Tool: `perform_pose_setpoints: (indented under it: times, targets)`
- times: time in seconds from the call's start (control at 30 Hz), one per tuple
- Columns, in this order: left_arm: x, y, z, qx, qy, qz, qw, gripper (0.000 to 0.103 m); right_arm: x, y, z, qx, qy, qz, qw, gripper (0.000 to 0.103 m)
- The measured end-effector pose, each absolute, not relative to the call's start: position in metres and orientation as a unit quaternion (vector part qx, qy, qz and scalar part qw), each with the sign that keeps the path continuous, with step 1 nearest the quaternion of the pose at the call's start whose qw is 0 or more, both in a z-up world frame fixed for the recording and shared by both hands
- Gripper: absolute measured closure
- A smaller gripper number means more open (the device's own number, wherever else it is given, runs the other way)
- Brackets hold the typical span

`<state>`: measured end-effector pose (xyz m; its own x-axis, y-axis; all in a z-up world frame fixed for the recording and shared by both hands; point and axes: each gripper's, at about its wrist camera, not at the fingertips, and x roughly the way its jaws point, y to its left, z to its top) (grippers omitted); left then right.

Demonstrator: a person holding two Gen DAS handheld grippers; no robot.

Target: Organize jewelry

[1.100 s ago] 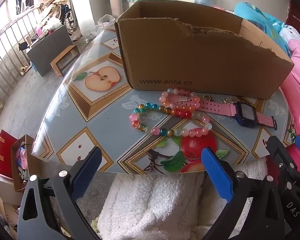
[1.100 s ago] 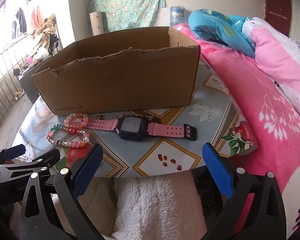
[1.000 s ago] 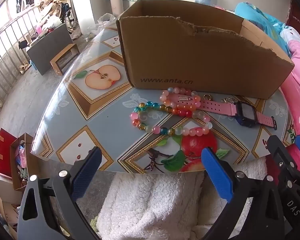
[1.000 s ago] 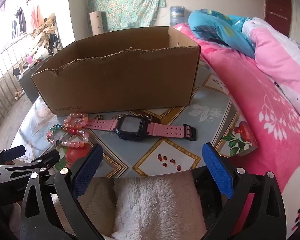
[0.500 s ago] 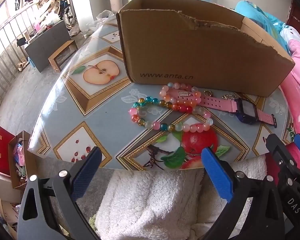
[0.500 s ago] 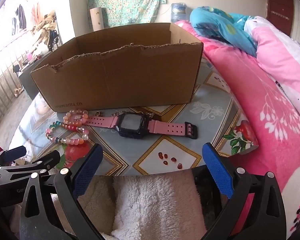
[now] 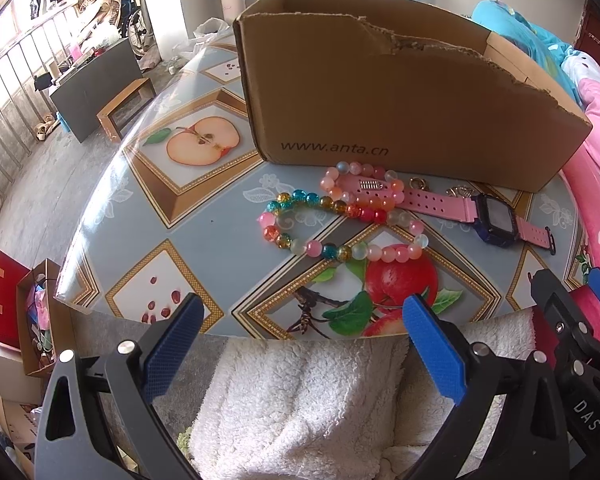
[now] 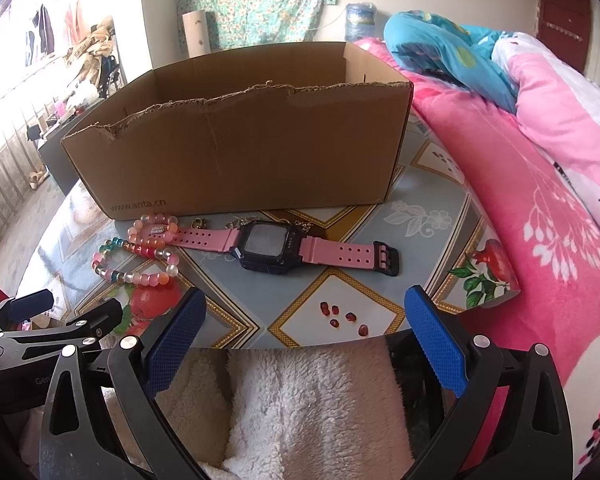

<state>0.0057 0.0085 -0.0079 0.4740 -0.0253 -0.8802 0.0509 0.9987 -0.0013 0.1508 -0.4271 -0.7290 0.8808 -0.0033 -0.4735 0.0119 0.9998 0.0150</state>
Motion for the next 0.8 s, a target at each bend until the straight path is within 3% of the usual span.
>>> perform_pose_setpoints:
  times: [0.8]
  targets:
    - [0.0039, 0.0085, -0.0066, 0.014, 0.509, -0.02, 0.86, 0.005, 0.1507, -0.4284, -0.7269, 0.007, 0.245, -0.005, 0.97, 0.008]
